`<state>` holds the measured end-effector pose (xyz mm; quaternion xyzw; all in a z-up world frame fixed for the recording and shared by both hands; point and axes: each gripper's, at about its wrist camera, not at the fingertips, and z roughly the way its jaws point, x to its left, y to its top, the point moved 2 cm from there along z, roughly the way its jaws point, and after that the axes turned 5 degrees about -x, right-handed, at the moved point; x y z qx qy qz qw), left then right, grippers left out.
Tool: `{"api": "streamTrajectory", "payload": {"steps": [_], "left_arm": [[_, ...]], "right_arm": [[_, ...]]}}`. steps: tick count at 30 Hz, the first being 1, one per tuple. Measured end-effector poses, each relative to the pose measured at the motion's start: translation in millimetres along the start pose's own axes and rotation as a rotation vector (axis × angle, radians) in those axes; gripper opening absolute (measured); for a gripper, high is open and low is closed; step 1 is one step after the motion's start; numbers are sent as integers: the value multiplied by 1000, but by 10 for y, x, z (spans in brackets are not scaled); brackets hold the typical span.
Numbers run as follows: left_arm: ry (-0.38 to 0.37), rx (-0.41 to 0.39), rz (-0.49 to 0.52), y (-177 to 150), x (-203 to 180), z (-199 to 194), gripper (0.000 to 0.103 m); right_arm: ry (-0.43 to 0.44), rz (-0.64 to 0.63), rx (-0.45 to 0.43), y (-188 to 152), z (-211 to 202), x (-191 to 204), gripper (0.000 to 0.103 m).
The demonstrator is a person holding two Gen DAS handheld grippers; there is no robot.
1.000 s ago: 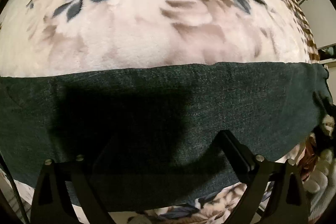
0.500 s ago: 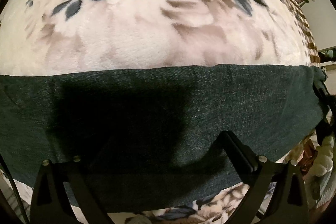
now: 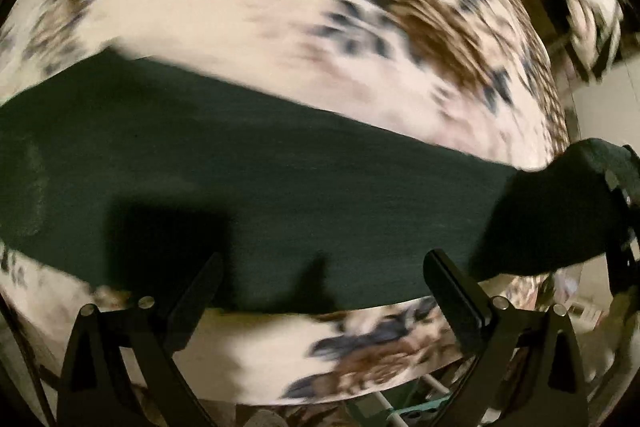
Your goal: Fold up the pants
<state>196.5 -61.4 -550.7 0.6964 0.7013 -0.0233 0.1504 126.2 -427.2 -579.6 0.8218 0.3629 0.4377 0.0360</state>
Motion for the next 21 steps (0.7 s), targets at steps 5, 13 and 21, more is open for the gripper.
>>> {"api": "streamTrajectory", "payload": {"steps": [5,13,21], "left_arm": [[64,-31,-113,-117,868,-263,102],[72,-58,-189,-144,1639,-383,102],[-102,-50,-242,4,1542,-299,102]], "right_arm": [[13,-165,186,-1001,857,950,8],[-153,-485,451,-2449,2055,1612,24],[34,-117,460,-2030,1474,1326,95]]}}
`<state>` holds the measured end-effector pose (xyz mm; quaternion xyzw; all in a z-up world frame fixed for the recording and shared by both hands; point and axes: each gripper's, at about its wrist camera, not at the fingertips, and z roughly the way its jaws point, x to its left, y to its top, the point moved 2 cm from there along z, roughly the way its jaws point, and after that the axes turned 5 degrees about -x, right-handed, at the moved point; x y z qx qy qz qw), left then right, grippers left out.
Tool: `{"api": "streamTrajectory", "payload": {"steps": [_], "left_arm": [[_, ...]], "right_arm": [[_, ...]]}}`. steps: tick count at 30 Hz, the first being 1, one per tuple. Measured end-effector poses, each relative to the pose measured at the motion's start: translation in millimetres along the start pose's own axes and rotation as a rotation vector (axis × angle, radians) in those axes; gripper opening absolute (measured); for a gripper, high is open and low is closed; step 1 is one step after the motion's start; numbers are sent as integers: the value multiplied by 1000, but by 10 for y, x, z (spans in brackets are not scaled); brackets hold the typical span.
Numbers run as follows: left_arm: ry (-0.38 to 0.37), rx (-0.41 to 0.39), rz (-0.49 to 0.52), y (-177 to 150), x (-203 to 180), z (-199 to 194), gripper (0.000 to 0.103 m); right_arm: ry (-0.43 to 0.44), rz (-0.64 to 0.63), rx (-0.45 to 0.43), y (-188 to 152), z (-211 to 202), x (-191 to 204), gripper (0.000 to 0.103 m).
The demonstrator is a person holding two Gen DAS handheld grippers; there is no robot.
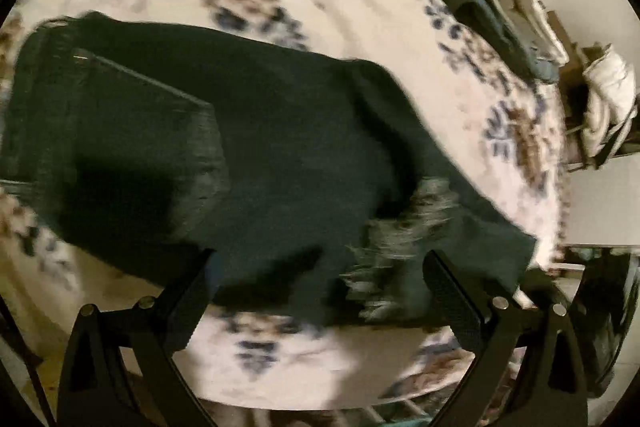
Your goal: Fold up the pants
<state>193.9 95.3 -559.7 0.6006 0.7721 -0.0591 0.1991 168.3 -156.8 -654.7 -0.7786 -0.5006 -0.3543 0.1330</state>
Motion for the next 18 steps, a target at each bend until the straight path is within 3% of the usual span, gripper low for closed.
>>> {"api": "streamTrajectory", "payload": {"steps": [2,6,7,10,14,18], "left_arm": [[-36,36,22,5,-159,138,102],[-31,77,126,6,-486,485,102],[-31,74,151,7,-564,548,93],[-15,47,278,-19,-838,680,13],[11,-3,323,27,-848,513,8],[62,-4,257,158,-528,545,9]], "right_arm": [[-49,46,-15,29,-216,-223,95],[-155,118,-35,125,-526,-642,95],[-165,136,-39,165,-587,-708,95],[-186,168,-57,229,-694,-925,95],[-228,168,-60,300,-742,-1028,95],[-328,122,-32,382,-525,-1063,94]]}}
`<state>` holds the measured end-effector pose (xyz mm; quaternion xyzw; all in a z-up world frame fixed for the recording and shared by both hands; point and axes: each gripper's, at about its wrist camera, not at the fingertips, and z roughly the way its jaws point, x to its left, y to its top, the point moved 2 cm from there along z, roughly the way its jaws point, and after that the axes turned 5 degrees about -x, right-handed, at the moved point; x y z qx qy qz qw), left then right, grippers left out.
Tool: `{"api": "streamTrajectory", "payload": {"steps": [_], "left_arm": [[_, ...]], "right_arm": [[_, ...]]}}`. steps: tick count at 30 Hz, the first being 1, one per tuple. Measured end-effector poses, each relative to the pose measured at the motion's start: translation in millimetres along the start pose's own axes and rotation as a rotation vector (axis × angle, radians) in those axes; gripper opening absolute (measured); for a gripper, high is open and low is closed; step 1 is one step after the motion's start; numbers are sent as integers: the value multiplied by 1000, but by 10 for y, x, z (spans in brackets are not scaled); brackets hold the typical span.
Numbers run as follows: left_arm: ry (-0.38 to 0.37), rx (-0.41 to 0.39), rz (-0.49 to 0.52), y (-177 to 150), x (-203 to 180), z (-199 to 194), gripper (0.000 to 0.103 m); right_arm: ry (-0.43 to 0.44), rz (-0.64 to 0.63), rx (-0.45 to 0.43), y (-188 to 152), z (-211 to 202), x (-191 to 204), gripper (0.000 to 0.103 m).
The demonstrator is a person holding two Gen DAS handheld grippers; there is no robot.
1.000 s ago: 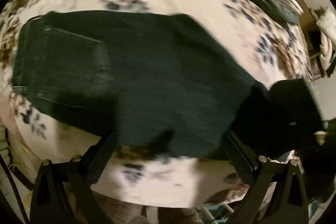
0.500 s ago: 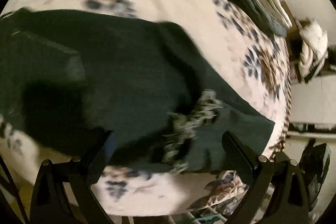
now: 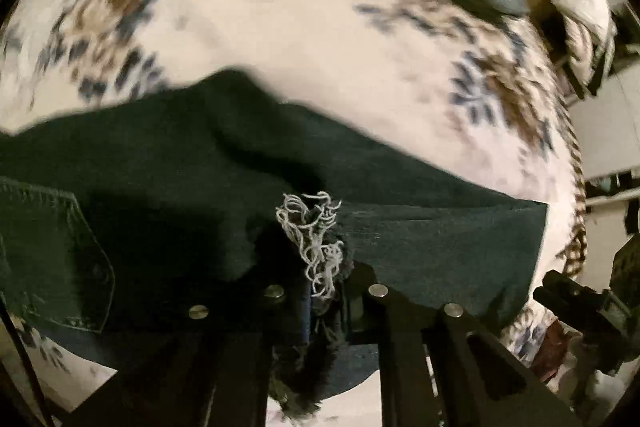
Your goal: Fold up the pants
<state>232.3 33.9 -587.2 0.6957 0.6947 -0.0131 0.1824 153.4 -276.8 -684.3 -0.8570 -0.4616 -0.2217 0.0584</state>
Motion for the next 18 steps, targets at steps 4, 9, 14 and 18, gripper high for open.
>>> {"api": "streamTrajectory", "payload": {"steps": [4,9,14,18], "left_arm": [[32,12,0,4,29,206,13],[-42,-17,-114,-63,137,-16,29],[-268,-132,-349,-383,510,-593,103],[-206,-191,-537,-654,1150,-931,103]], "right_arm": [[-114,-15,52,95,357,-28,93],[-170,-55,69,162,364,38,93],[-181,-159,25,1,-8,361,93],[-146,-209,22,-194,-152,753,93]]}}
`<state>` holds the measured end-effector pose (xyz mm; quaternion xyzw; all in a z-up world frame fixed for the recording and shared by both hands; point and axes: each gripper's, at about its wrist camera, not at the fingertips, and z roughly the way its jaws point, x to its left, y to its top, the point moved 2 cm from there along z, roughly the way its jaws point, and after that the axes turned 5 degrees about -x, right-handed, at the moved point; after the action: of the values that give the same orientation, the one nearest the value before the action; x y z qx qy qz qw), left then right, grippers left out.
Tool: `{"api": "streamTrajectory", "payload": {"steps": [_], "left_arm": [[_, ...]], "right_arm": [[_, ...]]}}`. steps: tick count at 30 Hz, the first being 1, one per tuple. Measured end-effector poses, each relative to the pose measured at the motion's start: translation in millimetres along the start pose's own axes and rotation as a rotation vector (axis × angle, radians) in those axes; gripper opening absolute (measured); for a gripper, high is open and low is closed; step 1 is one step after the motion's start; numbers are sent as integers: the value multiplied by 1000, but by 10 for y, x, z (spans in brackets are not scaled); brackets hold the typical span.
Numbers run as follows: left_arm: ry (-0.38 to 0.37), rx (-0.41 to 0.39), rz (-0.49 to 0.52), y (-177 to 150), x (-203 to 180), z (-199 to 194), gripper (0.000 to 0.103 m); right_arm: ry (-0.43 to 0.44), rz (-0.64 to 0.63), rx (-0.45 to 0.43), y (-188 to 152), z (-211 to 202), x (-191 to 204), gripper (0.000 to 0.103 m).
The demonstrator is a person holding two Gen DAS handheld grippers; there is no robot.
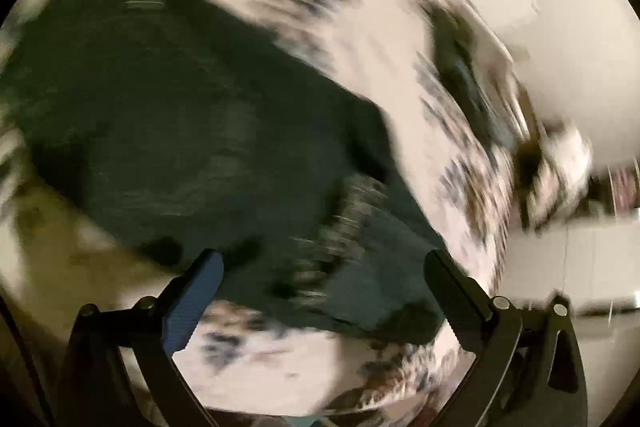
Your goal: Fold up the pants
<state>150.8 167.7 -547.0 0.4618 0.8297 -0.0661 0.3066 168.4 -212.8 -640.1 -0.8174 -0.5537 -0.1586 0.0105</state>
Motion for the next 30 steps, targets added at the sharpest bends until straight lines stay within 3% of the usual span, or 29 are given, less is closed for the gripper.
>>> {"api": "streamTrajectory", "payload": {"steps": [5,7,10,12,15,17,18,19,20,22,24,25,26,28,30], "left_arm": [[102,-253,-378,216,1108,-475,102],[108,-300,-512,286,1499,-449,101],[78,-345,-604,412,1820,-349,101],[73,-366,-612,534,1942,-244,100],[94,-412,-586,681,1973,-205,100],[80,-460,-541,749,1879,-285,56],[93,-464,-531,770,1817,-307,51],[76,-486,-524,733,1774,-365,36],[79,-499,-507,707,1729,-421,31],[66,-525,-468,639,1655,-519,31],[59,-510,-468,611,1703,-480,38],[57,-487,-491,597,1775,-424,56],[31,-449,-530,593,1877,-317,65],[-12,-431,-573,603,1997,-182,64],[-8,-453,-515,651,1922,-214,51]], "right_arm": [[63,-67,51,-123,122,665,93],[79,-84,70,-136,230,861,93],[65,-120,90,-182,364,1117,93],[10,-162,82,-204,446,1253,93],[-2,-194,71,-230,512,1412,93],[-12,-203,63,-254,526,1454,93],[-15,-200,60,-267,530,1462,93],[-18,-196,60,-269,531,1454,93],[-19,-191,62,-279,532,1444,93],[-32,-193,63,-297,538,1431,93],[-28,-187,62,-294,528,1405,93],[-29,-184,61,-288,526,1390,93],[-33,-182,61,-277,518,1362,93],[-29,-170,58,-250,508,1320,93],[-28,-158,53,-221,499,1268,93]]}}
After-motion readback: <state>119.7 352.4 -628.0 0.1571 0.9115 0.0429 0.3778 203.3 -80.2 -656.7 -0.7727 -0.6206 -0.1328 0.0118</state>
